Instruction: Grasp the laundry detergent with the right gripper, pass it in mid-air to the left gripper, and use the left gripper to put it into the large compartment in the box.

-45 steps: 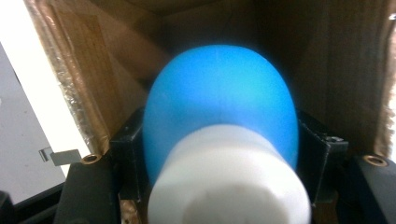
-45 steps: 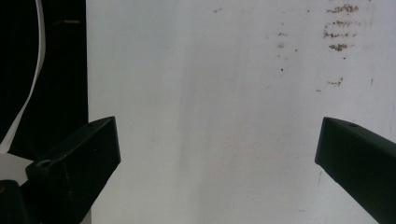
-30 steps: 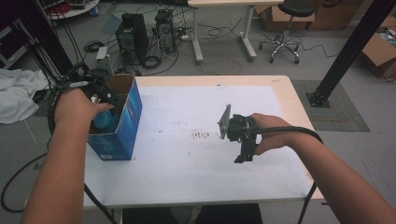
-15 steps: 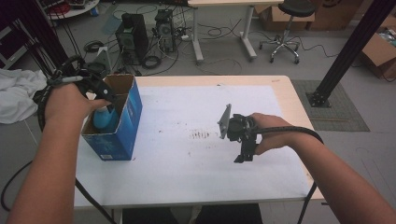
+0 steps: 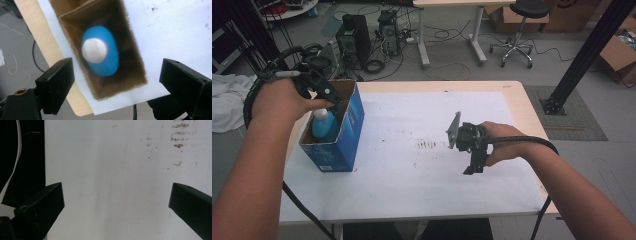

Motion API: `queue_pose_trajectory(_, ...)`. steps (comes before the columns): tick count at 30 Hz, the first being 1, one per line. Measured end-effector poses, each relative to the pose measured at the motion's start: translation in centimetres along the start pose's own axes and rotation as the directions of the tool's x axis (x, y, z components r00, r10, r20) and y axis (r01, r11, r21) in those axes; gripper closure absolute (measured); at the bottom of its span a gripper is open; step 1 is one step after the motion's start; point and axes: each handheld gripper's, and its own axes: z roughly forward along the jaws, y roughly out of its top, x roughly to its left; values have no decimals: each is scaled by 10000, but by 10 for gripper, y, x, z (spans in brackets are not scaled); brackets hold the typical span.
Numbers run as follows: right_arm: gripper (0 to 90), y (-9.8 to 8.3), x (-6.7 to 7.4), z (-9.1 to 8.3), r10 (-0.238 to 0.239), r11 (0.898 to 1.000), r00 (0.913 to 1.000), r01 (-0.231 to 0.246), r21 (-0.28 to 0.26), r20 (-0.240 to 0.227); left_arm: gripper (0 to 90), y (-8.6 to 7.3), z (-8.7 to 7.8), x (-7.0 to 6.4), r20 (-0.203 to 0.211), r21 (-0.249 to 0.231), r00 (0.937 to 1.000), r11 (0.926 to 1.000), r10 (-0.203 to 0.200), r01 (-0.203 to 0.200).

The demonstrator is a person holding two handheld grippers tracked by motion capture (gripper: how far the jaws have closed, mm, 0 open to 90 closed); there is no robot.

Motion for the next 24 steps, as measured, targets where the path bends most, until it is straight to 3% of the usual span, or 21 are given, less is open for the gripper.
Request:
queue_pose_trajectory(6,0,-1,0,-1,28,10000,10000,-28,-22,9,113,1,-8,-10,262,-184,9962,9964,834,-829)
queue_pose_trajectory(10,0,-2,0,-1,76,10000,10000,-76,23,-3,80,2,-14,-22,329,-165,9831,9836,1799,-1794)
queue_pose_trajectory(13,0,-2,-1,-1,106,9999,9999,-106,12,-1,45,4,-17,-34,368,65,9680,9686,2482,-2486)
queue_pose_trajectory(15,0,-2,-1,-1,111,9999,9999,-111,44,-16,30,4,-20,-43,419,39,9558,9566,2910,-2915)
queue_pose_trajectory(17,0,-2,-1,-1,115,9999,9999,-115,55,-15,6,5,-22,-54,529,7,9398,9411,3377,-3382)
queue_pose_trajectory(24,0,0,-2,-2,77,9996,10000,-79,271,54,3,8,-24,-86,898,-95,8666,8705,4908,-4921)
